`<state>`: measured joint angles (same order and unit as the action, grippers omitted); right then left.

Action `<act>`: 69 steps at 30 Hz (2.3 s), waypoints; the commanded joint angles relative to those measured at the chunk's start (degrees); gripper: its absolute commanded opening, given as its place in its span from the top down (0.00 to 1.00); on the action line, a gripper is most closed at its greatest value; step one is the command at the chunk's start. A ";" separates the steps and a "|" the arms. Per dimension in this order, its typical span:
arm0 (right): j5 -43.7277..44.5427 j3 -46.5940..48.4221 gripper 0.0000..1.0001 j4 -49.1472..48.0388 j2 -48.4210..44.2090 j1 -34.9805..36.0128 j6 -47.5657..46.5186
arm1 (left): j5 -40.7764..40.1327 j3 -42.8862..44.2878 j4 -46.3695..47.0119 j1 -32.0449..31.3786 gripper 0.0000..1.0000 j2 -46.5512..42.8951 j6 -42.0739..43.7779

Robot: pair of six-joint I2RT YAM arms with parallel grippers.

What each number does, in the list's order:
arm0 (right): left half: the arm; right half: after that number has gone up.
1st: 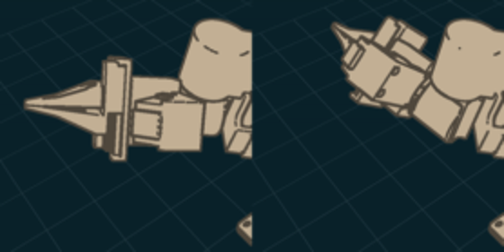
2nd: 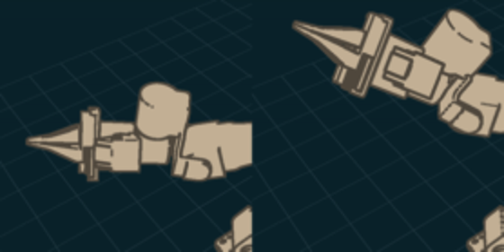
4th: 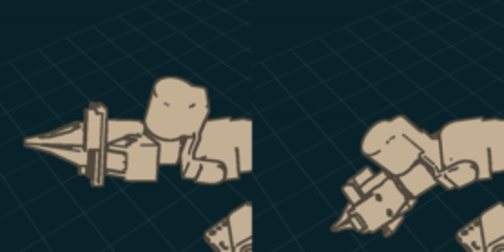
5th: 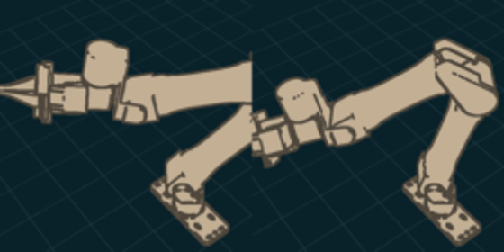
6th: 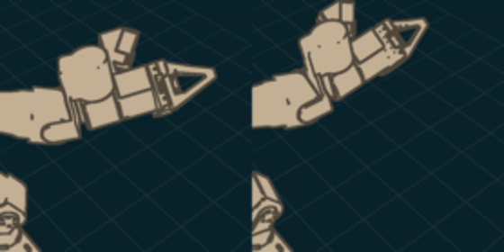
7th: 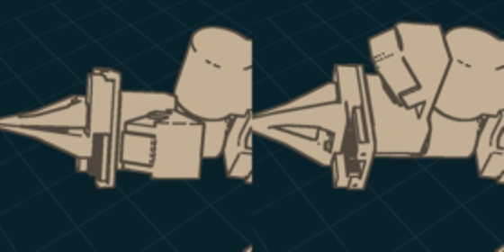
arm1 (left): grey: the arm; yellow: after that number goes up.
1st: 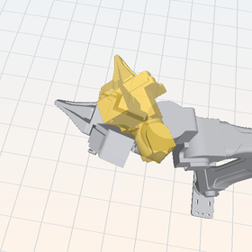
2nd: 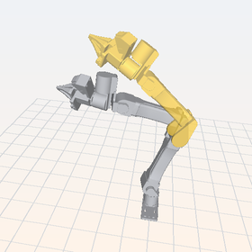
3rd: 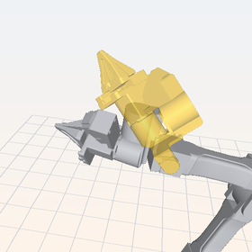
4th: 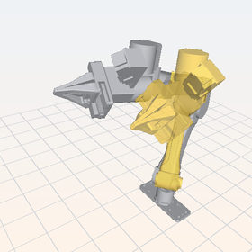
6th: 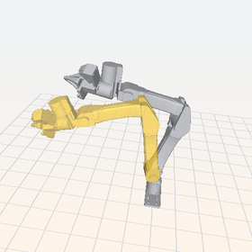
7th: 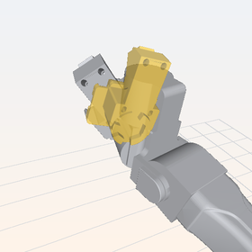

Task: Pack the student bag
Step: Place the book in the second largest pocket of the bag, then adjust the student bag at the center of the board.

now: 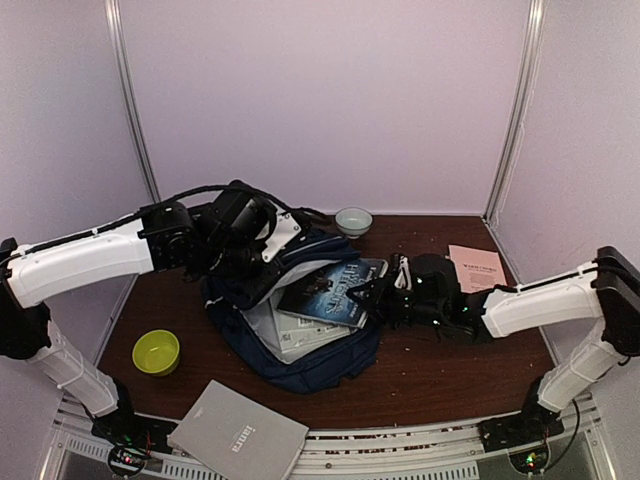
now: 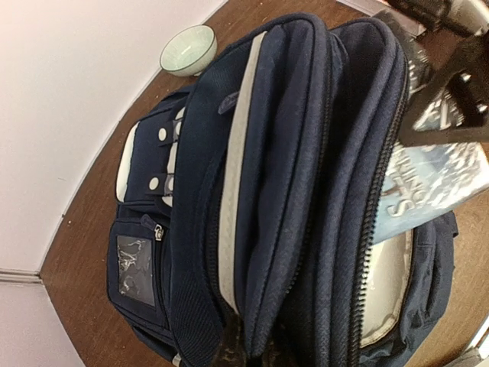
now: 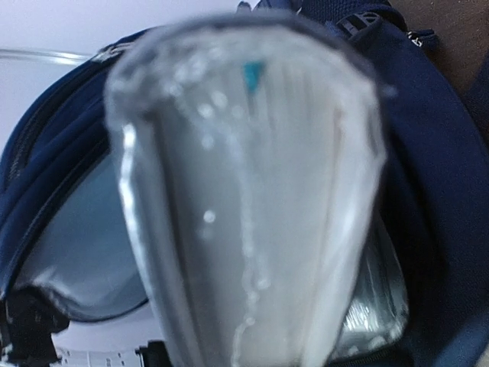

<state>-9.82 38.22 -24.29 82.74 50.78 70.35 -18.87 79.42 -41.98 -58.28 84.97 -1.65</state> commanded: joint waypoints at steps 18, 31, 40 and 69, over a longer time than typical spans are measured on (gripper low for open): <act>-1.30 17.54 0.00 22.40 8.54 13.01 -18.40 | 1.56 3.46 16.35 0.36 1.00 -5.26 -0.39; 19.81 13.12 0.00 51.81 -6.38 11.91 -26.80 | 6.38 -2.10 14.75 0.45 1.00 -6.15 -0.56; 5.14 19.51 0.15 42.52 9.84 7.79 -30.44 | 11.89 -2.14 14.60 0.36 1.00 -5.49 -1.54; 9.82 17.22 0.43 56.60 -10.30 -25.11 -39.96 | 21.98 8.12 4.04 -5.05 0.21 0.61 2.89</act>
<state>-8.58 57.41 28.77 83.09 28.56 30.26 7.18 96.77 -36.12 -67.55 92.95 1.98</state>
